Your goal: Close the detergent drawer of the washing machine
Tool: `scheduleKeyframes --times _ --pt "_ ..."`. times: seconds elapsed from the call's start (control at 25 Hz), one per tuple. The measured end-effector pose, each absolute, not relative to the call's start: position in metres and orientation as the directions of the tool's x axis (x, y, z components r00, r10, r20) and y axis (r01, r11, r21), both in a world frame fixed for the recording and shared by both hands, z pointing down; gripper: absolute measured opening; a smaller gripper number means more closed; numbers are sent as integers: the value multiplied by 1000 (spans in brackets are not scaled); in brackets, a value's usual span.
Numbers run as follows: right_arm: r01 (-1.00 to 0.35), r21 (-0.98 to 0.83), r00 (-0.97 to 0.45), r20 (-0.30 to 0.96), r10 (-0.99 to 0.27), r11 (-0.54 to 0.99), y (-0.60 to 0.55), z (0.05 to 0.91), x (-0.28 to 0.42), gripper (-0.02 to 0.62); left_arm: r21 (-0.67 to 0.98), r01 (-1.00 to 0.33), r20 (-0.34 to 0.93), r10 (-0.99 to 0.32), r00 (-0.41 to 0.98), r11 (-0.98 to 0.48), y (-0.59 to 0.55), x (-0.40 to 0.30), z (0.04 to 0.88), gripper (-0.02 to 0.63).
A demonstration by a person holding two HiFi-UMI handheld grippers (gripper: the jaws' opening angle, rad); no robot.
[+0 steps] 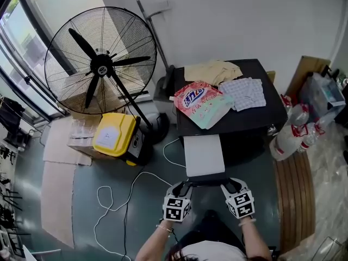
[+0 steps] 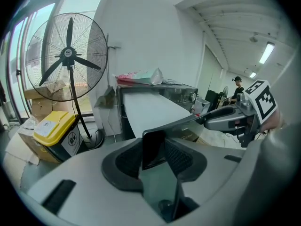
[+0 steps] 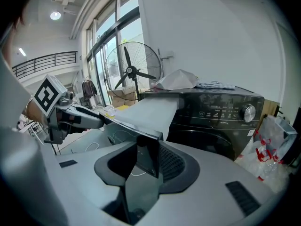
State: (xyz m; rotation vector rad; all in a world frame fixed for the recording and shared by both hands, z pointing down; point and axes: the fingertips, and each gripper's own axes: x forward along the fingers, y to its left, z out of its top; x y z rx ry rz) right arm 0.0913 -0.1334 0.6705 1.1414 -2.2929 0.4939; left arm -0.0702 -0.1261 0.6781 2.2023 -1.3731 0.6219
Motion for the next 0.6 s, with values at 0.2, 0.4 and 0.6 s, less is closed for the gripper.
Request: scheduleKeyframes --times 0.2,0.4,0.6 --pt "-811 -91 -508 600 -618 578 -140 672 92 161 153 -914 598 -701 389 -377 -132 -70 679 158" --pt "-806 -93 -516 596 -616 585 -148 671 92 161 156 -919 597 -707 380 -362 -140 -70 677 158" --pt "-793 -96 -533 587 -609 602 -158 669 90 161 157 -926 597 -714 367 -344 -149 -71 675 158"
